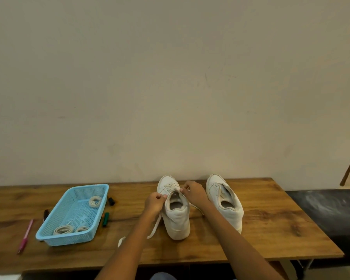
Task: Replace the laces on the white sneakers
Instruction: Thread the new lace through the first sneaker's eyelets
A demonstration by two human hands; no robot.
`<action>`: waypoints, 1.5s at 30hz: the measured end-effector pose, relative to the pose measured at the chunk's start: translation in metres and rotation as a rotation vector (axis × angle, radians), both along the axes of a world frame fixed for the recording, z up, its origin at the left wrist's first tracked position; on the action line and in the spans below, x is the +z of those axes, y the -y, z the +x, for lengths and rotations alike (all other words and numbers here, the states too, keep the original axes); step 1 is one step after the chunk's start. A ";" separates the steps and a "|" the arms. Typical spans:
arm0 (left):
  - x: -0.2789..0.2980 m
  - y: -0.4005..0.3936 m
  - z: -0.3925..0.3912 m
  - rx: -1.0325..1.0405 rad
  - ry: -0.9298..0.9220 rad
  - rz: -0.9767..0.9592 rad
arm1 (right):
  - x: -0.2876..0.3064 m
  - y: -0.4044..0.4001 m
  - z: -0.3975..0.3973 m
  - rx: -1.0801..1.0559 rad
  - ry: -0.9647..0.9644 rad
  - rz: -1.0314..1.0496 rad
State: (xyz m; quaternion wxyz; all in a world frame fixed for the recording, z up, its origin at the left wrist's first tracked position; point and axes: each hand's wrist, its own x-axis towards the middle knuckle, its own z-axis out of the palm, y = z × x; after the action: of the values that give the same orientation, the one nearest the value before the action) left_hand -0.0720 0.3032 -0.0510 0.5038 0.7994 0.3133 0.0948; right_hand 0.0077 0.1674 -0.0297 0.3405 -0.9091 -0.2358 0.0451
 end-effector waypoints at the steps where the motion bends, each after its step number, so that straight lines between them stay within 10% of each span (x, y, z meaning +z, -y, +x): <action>1: 0.002 0.005 0.003 0.027 -0.035 0.074 | -0.002 0.000 0.000 -0.012 0.003 -0.002; 17: 0.033 -0.011 -0.017 -0.111 -0.213 0.084 | 0.006 0.000 -0.012 -0.069 -0.177 0.165; 27: 0.155 0.010 -0.025 -0.055 0.338 -0.409 | 0.096 -0.001 -0.029 0.044 -0.264 0.530; 41: 0.223 0.020 -0.042 -0.104 0.324 0.692 | 0.181 0.017 -0.062 0.209 -0.086 0.915; 45: 0.257 0.034 -0.046 -0.031 0.487 0.702 | 0.213 0.020 -0.067 0.158 0.057 0.982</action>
State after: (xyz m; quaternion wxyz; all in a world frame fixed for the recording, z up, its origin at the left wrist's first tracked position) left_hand -0.1181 0.2696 0.2056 0.2618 0.8812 0.1220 0.3742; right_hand -0.0590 0.1477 0.1835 0.7175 -0.6214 -0.3066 -0.0705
